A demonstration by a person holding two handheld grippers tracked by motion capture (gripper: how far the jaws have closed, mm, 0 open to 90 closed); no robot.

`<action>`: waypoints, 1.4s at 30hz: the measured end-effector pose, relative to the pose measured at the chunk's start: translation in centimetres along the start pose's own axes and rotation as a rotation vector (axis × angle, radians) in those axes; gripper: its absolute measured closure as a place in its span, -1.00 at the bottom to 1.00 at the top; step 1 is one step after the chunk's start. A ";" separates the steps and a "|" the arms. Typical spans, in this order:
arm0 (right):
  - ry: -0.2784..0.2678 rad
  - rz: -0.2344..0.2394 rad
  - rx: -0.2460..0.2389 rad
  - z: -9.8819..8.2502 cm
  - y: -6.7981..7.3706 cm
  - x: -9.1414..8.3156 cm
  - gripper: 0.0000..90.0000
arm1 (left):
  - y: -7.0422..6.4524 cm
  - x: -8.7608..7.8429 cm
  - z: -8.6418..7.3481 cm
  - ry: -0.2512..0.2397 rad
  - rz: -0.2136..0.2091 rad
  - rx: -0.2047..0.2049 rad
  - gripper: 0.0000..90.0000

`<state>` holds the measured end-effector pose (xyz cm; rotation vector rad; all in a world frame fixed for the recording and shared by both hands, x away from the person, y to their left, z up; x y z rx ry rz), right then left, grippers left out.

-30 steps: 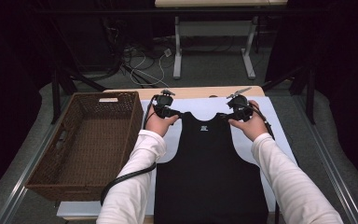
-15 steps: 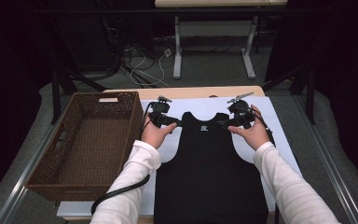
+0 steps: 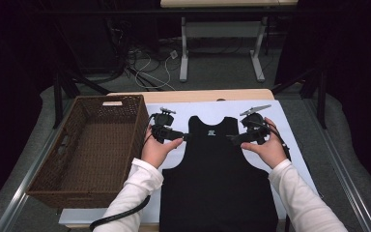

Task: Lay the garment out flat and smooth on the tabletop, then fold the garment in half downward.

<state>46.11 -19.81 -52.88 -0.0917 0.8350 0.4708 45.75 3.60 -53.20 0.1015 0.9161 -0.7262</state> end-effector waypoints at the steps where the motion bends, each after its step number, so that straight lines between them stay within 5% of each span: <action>1: -0.003 -0.004 -0.004 -0.2 0.1 -0.2 -0.87 | -0.1 0.0 -0.2 0.004 -0.004 0.006 -0.67; 13: 0.005 -0.017 -0.005 -2.1 0.0 -0.6 -0.82 | -0.8 0.4 -1.4 0.005 -0.028 0.023 -0.66; 25: 0.026 -0.010 -0.004 -2.7 0.0 -0.3 -0.66 | -0.6 0.5 -1.6 -0.006 0.005 0.043 -0.61; 32: 0.021 -0.003 0.003 -3.1 0.0 -0.2 -0.46 | -0.4 0.7 -2.0 0.007 0.066 0.047 -0.46; 42: 0.025 0.001 0.010 -4.2 0.2 -0.1 -0.18 | -0.6 1.6 -3.4 0.044 0.041 0.000 -0.31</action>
Point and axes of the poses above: each handheld gripper's, and its own axes: x roughly forward along the jaws, z roughly out of its top, y roughly to its left, the point moved 8 cm from there along x, roughly forward along the jaws, and after that the axes turned 7 degrees about x, right-handed, at the moved point
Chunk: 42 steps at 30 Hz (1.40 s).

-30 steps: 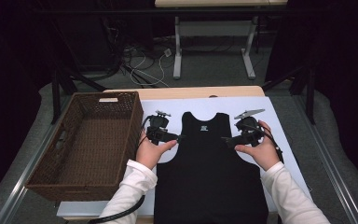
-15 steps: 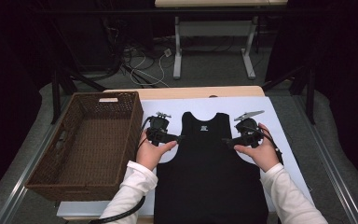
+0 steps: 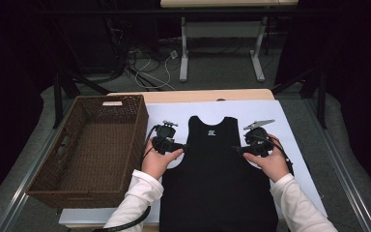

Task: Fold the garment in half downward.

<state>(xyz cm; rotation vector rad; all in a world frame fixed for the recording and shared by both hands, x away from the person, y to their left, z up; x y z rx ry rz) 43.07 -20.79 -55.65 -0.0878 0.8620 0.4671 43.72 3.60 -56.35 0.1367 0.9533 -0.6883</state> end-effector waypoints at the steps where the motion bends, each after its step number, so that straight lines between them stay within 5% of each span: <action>1: 0.003 0.001 0.010 -0.2 0.0 0.0 -0.17 | 0.0 0.2 -0.2 0.006 0.002 0.000 -0.29; 9: 0.037 -0.005 0.081 -1.7 -0.2 0.6 -0.11 | 0.3 1.7 -1.8 0.059 0.016 0.028 -0.17; 17: 0.026 -0.017 0.043 -2.4 -0.2 1.0 -0.06 | -0.2 2.5 -2.8 0.118 -0.022 -0.030 -0.11; 22: 0.009 -0.048 0.046 -2.6 -0.6 1.1 -0.09 | -0.6 2.9 -3.1 0.146 -0.045 -0.033 -0.04; 34: 0.000 -0.039 0.095 -2.8 -1.3 0.9 -0.01 | -1.9 3.2 -3.3 0.176 -0.058 -0.014 0.21; 42: 0.061 -0.040 0.137 -3.5 -1.6 1.7 0.05 | -1.8 3.3 -3.4 0.187 0.001 0.016 0.61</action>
Point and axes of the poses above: each handheld gripper's, and its own axes: x roughly forward along the jaws, z roughly out of its top, y roughly to its left, the point moved 8 cm from there along x, roughly forward along the jaws, and after that the axes turned 7 degrees about x, right-handed, at the moved point
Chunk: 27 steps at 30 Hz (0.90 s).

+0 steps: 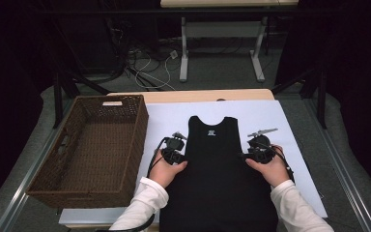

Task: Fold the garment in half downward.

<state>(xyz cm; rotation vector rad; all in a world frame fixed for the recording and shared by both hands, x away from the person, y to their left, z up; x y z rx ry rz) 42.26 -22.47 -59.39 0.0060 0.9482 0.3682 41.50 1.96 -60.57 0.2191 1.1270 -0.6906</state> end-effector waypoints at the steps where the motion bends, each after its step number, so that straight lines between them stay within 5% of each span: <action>1: 0.011 0.000 0.004 -0.1 0.0 0.1 0.05 | 0.1 0.0 0.0 -0.004 0.006 0.003 0.66; 9: 0.061 -0.027 0.000 -0.7 0.3 1.3 0.19 | -0.2 0.2 0.0 -0.017 -0.022 0.001 0.85; 19: 0.083 0.048 0.005 -0.9 1.7 1.4 0.91 | 0.0 0.2 0.0 -0.027 -0.047 -0.009 0.90; 27: 0.064 0.035 -0.014 -0.5 1.4 0.9 0.96 | 0.4 -0.3 0.4 -0.040 -0.052 -0.012 0.92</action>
Point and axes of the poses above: each handheld gripper's, and its own axes: x roughly forward along the jaws, z roughly out of its top, y roughly to its left, the point moved 8 cm from there along x, roughly forward along the jaws, and after that the axes turned 7 degrees about x, right-handed, at the moved point
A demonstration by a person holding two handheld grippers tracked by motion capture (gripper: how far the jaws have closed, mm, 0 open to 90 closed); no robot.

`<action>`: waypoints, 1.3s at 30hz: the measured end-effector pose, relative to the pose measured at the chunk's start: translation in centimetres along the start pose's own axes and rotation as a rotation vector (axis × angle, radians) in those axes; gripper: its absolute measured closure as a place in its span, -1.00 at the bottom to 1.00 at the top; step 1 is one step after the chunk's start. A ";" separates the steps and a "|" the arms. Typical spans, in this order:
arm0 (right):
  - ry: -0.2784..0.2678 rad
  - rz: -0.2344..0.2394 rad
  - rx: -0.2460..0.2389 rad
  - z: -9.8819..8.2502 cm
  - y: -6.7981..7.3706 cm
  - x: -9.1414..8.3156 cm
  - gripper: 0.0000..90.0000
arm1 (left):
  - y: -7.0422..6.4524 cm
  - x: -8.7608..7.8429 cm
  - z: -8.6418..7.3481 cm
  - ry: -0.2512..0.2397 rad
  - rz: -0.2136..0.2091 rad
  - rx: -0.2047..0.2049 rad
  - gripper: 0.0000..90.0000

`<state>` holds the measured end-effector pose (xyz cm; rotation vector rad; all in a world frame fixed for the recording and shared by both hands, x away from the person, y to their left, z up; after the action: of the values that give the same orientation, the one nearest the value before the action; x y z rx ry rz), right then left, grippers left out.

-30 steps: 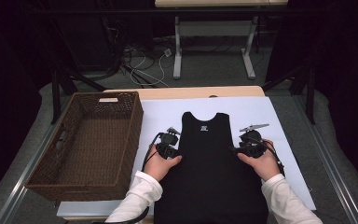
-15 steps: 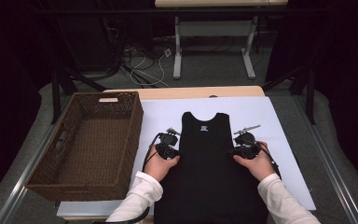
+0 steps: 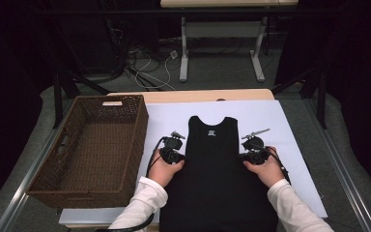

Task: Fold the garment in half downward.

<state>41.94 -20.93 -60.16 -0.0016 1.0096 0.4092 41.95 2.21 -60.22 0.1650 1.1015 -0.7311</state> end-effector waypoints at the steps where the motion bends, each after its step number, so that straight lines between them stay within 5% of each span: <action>1: 0.006 -0.008 -0.008 0.1 -0.2 -0.1 0.96 | 0.1 -0.1 0.1 0.001 -0.003 0.002 0.93; 8: 0.021 -0.012 0.014 1.0 -1.0 0.1 0.97 | 0.8 -0.3 1.6 -0.020 -0.010 -0.017 0.94; 19: -0.038 -0.025 0.005 4.6 -1.7 -1.4 0.97 | 2.3 -1.1 4.0 -0.051 0.003 -0.042 0.94; 33: -0.090 -0.124 -0.045 9.2 -2.3 -1.8 0.97 | 4.1 -3.4 8.2 -0.117 0.038 -0.042 0.94; 39: -0.111 -0.131 -0.068 9.0 -2.0 -2.5 0.97 | 3.2 -4.3 7.9 -0.125 0.049 -0.024 0.94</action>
<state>48.85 -21.91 -53.57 -0.1052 0.8806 0.3202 48.81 2.88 -53.62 0.1241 0.9833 -0.6751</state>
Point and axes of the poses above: each handheld gripper's, and its own axes: x roughly forward along the jaws, z roughly out of its top, y roughly to its left, the point moved 8 cm from there along x, roughly forward along the jaws, and after that the axes turned 7 degrees about x, right-handed, at the moved point
